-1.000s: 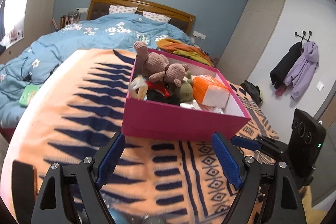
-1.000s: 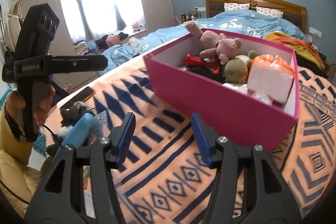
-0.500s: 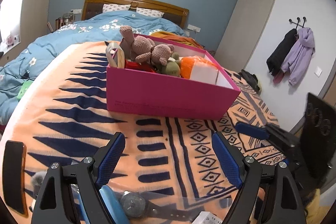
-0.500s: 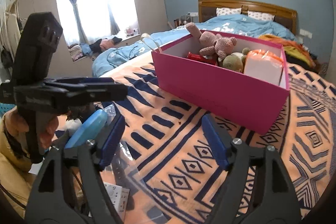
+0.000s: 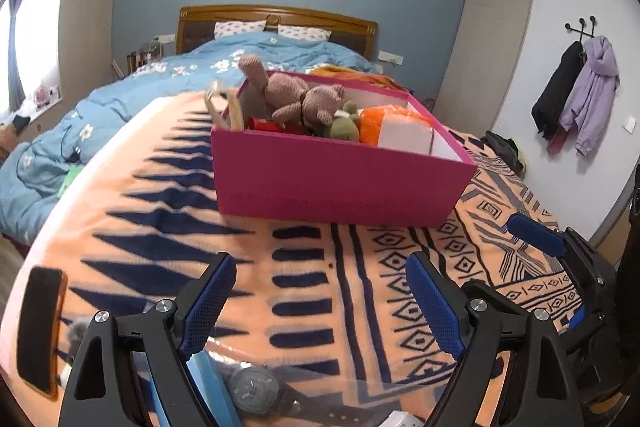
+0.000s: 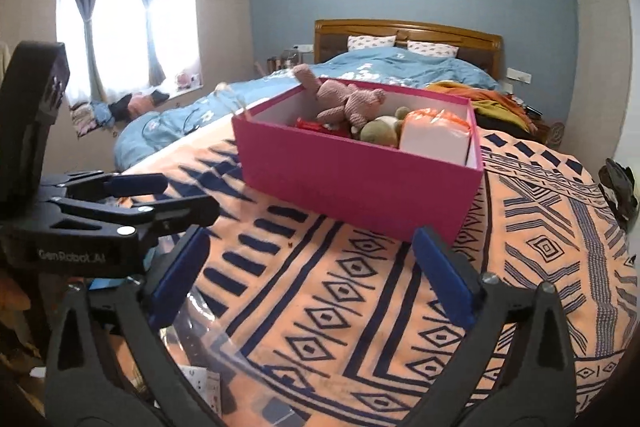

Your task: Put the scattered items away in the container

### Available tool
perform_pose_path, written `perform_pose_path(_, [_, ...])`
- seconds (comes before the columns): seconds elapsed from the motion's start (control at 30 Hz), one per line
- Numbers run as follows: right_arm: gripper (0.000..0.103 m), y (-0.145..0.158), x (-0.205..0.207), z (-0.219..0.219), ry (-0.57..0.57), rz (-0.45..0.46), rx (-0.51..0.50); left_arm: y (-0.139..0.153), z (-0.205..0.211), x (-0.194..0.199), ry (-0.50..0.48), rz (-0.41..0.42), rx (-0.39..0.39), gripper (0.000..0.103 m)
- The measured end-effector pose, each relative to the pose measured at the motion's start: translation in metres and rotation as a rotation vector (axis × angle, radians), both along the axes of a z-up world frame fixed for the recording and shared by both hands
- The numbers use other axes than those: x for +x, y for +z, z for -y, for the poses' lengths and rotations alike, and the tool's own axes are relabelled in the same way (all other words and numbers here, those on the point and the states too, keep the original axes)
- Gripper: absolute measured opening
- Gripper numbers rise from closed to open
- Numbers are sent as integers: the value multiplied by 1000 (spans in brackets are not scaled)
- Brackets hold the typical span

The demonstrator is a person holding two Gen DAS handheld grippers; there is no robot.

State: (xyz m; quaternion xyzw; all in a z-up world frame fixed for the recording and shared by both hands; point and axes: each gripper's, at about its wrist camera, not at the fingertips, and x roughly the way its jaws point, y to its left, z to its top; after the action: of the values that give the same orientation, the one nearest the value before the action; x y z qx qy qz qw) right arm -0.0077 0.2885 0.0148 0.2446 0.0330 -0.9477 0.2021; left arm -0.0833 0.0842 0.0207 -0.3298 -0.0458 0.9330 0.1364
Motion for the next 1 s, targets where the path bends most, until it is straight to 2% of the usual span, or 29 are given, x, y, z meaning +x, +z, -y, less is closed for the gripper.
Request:
perform_pose_path(0.3, [102, 2, -7, -6, -63, -14, 1, 9, -6, -11, 32, -33, -39, 89])
perform_pose_path(1.0, [102, 0, -14, -4, -67, 0, -13, 11, -7, -15, 76, -78, -71, 89])
